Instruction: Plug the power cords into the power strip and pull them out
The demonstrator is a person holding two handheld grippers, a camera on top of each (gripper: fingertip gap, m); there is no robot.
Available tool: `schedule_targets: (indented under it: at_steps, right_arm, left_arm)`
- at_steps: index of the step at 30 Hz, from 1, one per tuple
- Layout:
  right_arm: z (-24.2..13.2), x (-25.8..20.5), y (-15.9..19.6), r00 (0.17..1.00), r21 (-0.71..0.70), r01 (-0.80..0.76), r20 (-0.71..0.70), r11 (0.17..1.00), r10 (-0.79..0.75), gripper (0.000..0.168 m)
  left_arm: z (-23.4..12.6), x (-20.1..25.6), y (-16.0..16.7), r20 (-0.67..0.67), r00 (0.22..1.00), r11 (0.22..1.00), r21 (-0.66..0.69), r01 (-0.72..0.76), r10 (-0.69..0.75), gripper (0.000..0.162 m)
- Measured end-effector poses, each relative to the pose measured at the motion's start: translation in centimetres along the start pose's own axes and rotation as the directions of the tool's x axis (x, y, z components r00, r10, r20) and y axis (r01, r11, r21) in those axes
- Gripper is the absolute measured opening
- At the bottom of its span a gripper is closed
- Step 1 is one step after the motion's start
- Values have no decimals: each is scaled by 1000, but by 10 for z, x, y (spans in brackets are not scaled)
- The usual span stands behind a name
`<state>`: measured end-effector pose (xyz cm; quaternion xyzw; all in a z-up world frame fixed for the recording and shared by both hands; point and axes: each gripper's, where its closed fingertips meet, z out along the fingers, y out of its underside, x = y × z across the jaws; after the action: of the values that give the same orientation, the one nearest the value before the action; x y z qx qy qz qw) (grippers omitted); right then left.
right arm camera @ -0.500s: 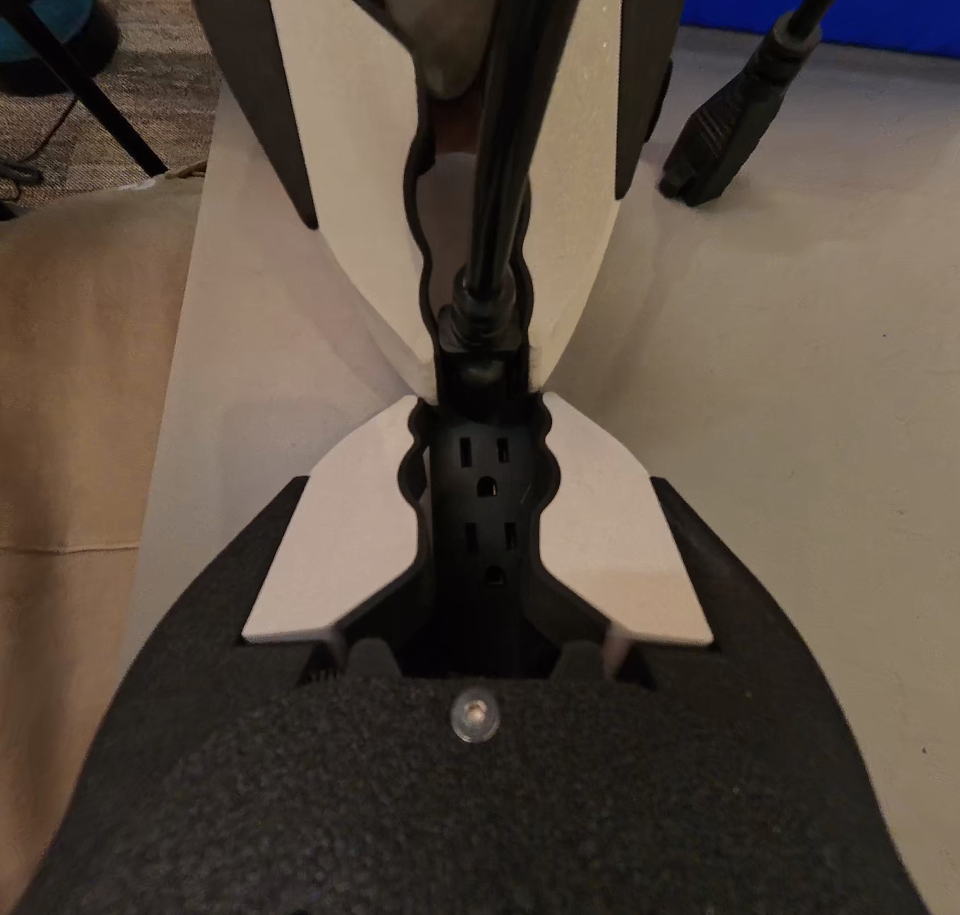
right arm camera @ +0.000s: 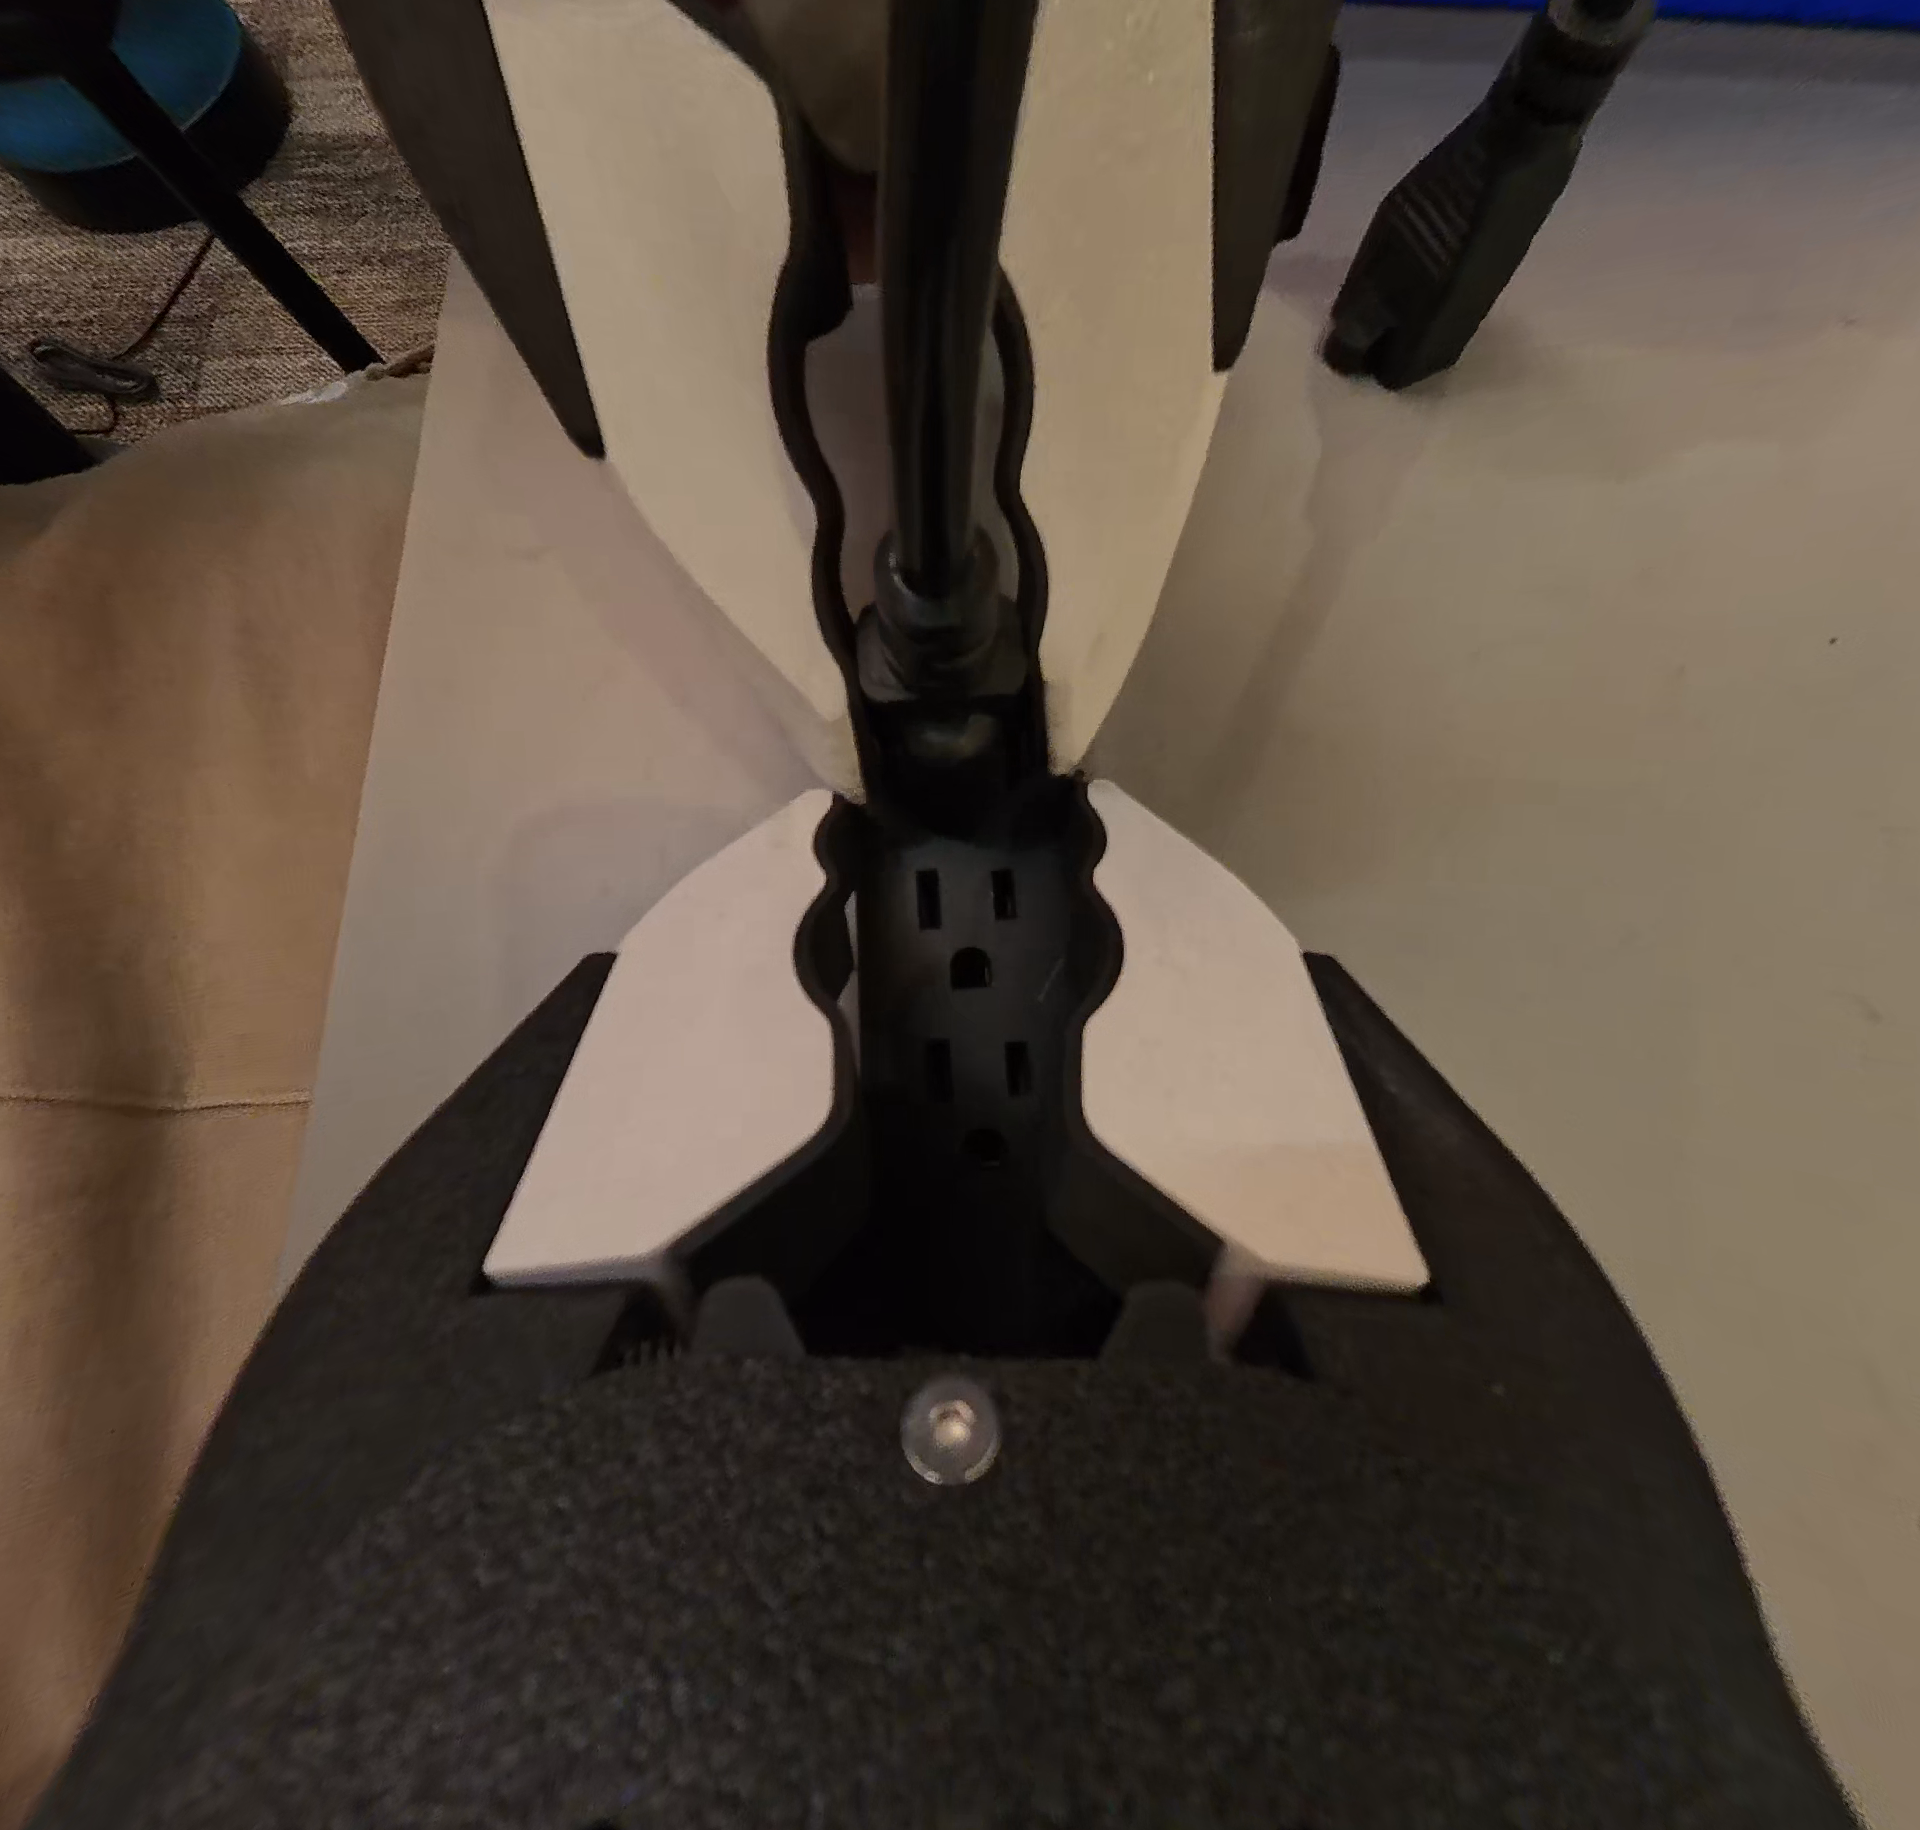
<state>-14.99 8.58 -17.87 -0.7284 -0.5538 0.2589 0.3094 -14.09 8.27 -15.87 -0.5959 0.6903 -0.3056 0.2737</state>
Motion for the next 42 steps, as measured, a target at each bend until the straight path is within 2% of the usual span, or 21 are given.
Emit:
schedule_targets:
  at_steps: [7, 14, 21, 28, 42]
  right_arm:
    - [0, 0, 1, 1000, 9, 4, 0, 1000, -4, 41]
    - [-1, 0, 1, 1000, -16, -6, -3, 1000, 6, 40]
    - [0, 0, 1, 1000, 6, -10, 4, 1000, 10, 41]
    - [0, 0, 2, 1000, -20, -15, -3, 1000, 15, 40]
    - [-2, -1, 3, 1000, 0, -24, 9, 1000, 24, 41]
  left_arm:
    - [-4, -1, 3, -33, 999, 996, 83, 18, -15, 24]
    - [0, 0, 0, -3, 1000, 1000, -19, -17, 17, 23]
    - [-3, -2, 3, -49, 999, 997, 78, 15, -11, 24]
    - [0, 0, 0, -5, 1000, 1000, -17, -9, 9, 23]
    - [-8, 2, 2, -22, 998, 989, 130, 67, -64, 24]
